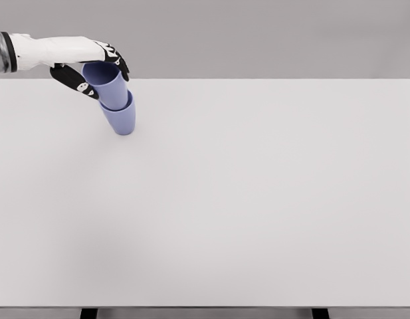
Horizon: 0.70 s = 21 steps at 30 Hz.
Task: Place the right cup on the left cup with left arm
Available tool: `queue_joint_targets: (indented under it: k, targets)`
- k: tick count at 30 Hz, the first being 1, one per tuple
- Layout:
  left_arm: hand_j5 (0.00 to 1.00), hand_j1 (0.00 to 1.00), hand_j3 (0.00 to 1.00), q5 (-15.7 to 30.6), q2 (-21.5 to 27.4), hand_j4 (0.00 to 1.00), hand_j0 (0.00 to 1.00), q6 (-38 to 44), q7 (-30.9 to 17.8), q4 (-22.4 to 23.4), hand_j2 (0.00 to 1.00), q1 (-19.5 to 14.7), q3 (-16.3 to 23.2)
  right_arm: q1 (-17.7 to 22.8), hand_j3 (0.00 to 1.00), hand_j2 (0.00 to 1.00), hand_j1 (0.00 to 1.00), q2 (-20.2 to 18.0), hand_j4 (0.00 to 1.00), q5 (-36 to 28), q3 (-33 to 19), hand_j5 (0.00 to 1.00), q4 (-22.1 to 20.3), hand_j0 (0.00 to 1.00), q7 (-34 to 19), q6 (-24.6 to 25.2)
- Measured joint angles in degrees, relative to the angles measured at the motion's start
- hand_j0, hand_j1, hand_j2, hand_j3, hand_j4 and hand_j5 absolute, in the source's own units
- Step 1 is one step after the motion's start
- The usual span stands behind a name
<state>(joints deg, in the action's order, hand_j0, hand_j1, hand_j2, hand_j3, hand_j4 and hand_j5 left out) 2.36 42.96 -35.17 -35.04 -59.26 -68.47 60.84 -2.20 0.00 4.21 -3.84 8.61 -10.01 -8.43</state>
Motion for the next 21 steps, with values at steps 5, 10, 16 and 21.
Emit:
queue_joint_targets:
  k: [5,10,16,21]
  targets:
    - [1.00,1.00,1.00,-0.1,0.0,1.00,1.00,0.0,0.0,0.0,1.00,0.0,0.0,0.0,1.00,1.00,1.00,0.0,1.00,0.0,0.0,1.00,0.0,1.00,0.0,0.0]
    - [1.00,1.00,1.00,0.1,0.7,1.00,1.00,0.0,0.0,-1.9,1.00,0.4,-1.1,0.0,1.00,1.00,1.00,0.0,1.00,0.0,0.0,1.00,0.0,1.00,0.0,0.0]
    - [1.00,1.00,1.00,7.8,14.4,1.00,1.00,0.0,0.0,-19.7,1.00,6.0,-7.7,0.0,1.00,1.00,1.00,0.0,1.00,0.0,0.0,1.00,0.0,1.00,0.0,0.0]
    - [1.00,1.00,1.00,14.0,22.5,1.00,1.00,0.0,0.0,-31.9,1.00,14.9,-12.2,0.0,1.00,1.00,1.00,0.0,1.00,0.0,0.0,1.00,0.0,1.00,0.0,0.0]
